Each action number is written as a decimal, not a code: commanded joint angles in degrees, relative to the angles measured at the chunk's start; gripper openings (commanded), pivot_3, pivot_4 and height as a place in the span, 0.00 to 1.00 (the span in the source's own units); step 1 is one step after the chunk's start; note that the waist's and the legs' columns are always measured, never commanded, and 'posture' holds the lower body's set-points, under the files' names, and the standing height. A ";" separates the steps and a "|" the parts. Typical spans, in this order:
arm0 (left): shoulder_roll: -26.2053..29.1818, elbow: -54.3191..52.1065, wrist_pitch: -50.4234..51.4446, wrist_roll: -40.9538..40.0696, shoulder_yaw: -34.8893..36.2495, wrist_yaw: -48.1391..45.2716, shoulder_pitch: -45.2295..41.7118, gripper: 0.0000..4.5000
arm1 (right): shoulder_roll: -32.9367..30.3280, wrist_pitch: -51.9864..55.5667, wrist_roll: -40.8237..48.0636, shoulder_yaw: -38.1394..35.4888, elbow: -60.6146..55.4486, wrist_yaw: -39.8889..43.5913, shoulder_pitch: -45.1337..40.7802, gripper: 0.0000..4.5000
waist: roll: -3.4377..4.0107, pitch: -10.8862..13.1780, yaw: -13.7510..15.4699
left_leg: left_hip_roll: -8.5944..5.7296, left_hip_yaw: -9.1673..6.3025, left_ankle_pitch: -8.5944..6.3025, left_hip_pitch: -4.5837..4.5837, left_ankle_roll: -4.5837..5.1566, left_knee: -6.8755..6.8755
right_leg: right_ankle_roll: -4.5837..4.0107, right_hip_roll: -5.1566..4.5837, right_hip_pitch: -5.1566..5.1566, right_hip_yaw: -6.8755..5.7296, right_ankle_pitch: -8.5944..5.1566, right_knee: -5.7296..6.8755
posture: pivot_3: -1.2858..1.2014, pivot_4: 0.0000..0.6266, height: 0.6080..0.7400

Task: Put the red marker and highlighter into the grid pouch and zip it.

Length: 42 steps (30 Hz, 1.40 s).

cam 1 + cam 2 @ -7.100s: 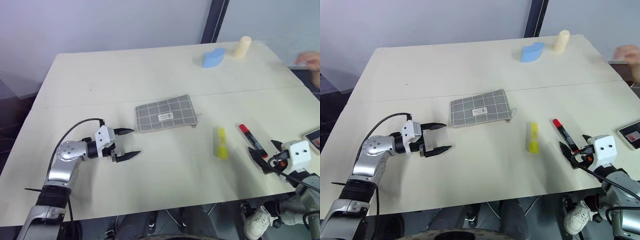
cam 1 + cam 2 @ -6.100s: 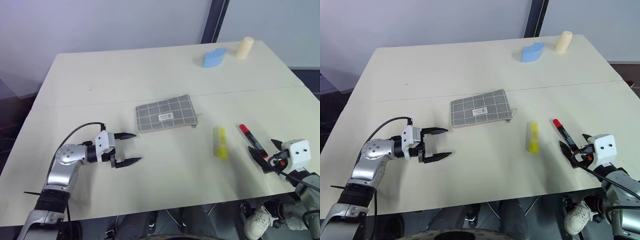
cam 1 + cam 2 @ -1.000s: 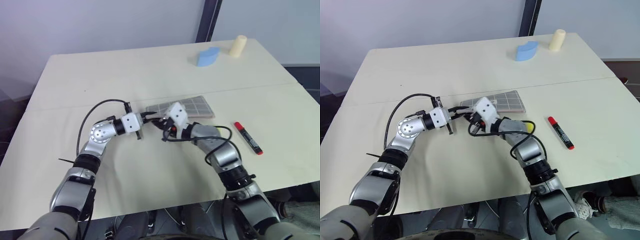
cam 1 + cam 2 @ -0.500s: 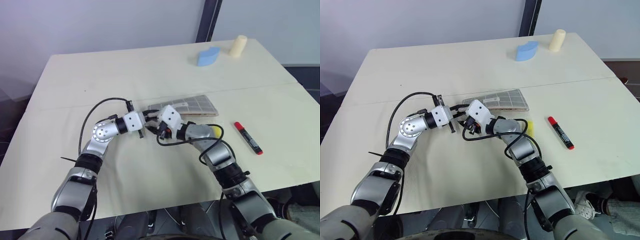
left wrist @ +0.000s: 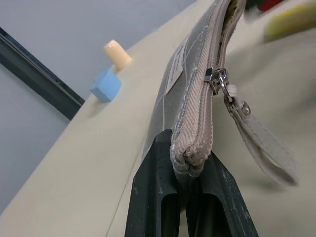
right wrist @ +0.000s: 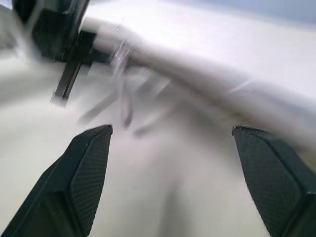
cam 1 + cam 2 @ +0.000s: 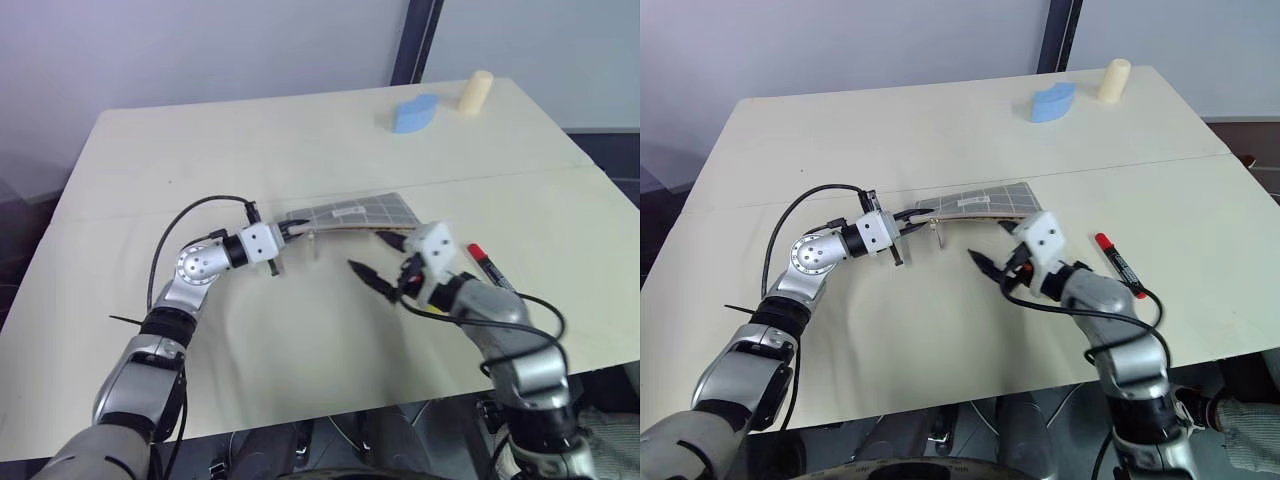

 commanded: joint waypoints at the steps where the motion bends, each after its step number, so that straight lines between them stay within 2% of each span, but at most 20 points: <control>1: 1.22 -0.70 0.79 1.47 0.23 1.68 0.40 0.00 | 0.36 2.59 0.42 -4.08 -8.46 -5.90 4.86 0.90 | 0.00 0.00 0.08 | 0.00 0.00 0.00 0.00 0.00 -0.01 | 0.00 0.00 -0.01 0.00 0.00 0.00 | 0.52 0.24 0.94; 5: 1.77 -0.56 1.11 5.07 -0.72 4.59 0.44 0.00 | -1.20 6.22 -3.86 -3.70 -11.25 -11.55 11.91 0.90 | -0.02 0.00 0.20 | 0.00 -0.03 0.00 0.01 0.00 0.00 | 0.00 0.00 0.02 -0.02 0.00 0.00 | 0.52 0.24 0.94; 8: 2.09 0.14 1.17 8.40 -1.39 7.87 0.07 0.00 | 0.48 7.96 -5.60 -4.81 -12.84 -16.19 14.91 0.90 | -0.02 0.00 0.16 | 0.00 -0.02 0.00 0.01 0.00 0.04 | 0.00 -0.02 0.05 -0.02 0.00 -0.01 | 0.52 0.24 0.94; 16: 0.93 -0.34 1.87 9.63 -2.14 10.73 0.31 0.00 | 2.13 12.89 -9.63 -2.73 -12.25 -23.25 16.08 0.90 | -0.02 0.00 0.19 | 0.00 -0.05 0.01 0.02 -0.01 0.03 | 0.01 0.00 0.03 -0.05 -0.01 0.01 | 0.52 0.24 0.94; 22: -0.03 -1.12 2.24 9.98 -2.64 12.34 0.30 0.00 | 6.20 22.39 -5.92 -5.65 -11.07 -25.22 14.26 0.90 | -0.02 0.00 0.13 | 0.00 -0.06 0.01 0.02 -0.01 0.03 | 0.01 -0.01 0.04 -0.05 -0.01 0.00 | 0.52 0.24 0.94; 25: -0.66 -1.97 2.56 9.94 -2.93 12.65 0.44 0.00 | 7.03 24.84 -4.98 -7.23 -10.01 -25.61 11.99 0.71 | -0.02 0.00 0.10 | 0.00 -0.07 0.01 0.02 -0.01 0.04 | 0.01 0.00 0.05 -0.06 -0.01 0.00 | 0.52 0.24 0.94; 27: -0.84 -2.35 2.68 10.01 -3.03 12.87 0.52 0.00 | 5.65 24.93 -5.32 -6.49 -9.62 -25.02 11.01 0.48 | -0.02 0.00 0.11 | 0.00 -0.07 0.01 0.02 -0.01 0.04 | 0.01 0.00 0.05 -0.07 -0.01 0.00 | 0.52 0.24 0.94; 28: -0.87 -2.47 2.70 10.02 -3.07 12.91 0.55 0.00 | 4.74 24.30 -5.65 -5.87 -9.47 -24.52 10.76 0.34 | -0.02 0.00 0.12 | 0.00 -0.07 0.01 0.02 -0.01 0.04 | 0.01 0.00 0.05 -0.07 -0.01 0.00 | 0.52 0.24 0.94; 30: -0.88 -2.57 2.62 9.99 -3.18 12.91 0.51 0.00 | 2.19 21.35 -6.58 -4.12 -9.44 -22.79 10.57 0.19 | -0.02 0.00 0.10 | 0.00 -0.06 0.01 0.02 -0.01 0.03 | 0.01 -0.01 0.04 -0.08 -0.01 -0.01 | 0.52 0.24 0.94; 35: -1.65 -2.53 2.69 10.25 -3.68 13.08 0.12 0.00 | -3.15 13.86 -8.01 0.31 -9.79 -18.66 10.99 0.20 | -0.02 0.00 0.08 | -0.01 -0.06 0.01 0.02 -0.01 0.02 | 0.02 -0.01 0.05 -0.09 -0.01 -0.03 | 0.52 0.24 0.94; 42: -2.70 -6.11 3.43 9.35 -4.42 12.04 1.46 0.00 | -2.65 12.66 -7.85 2.56 -7.74 -17.99 8.65 0.20 | -0.05 0.02 0.09 | 0.00 -0.08 0.01 0.02 -0.02 0.06 | 0.02 -0.02 0.09 -0.10 -0.01 -0.03 | 0.52 0.24 0.94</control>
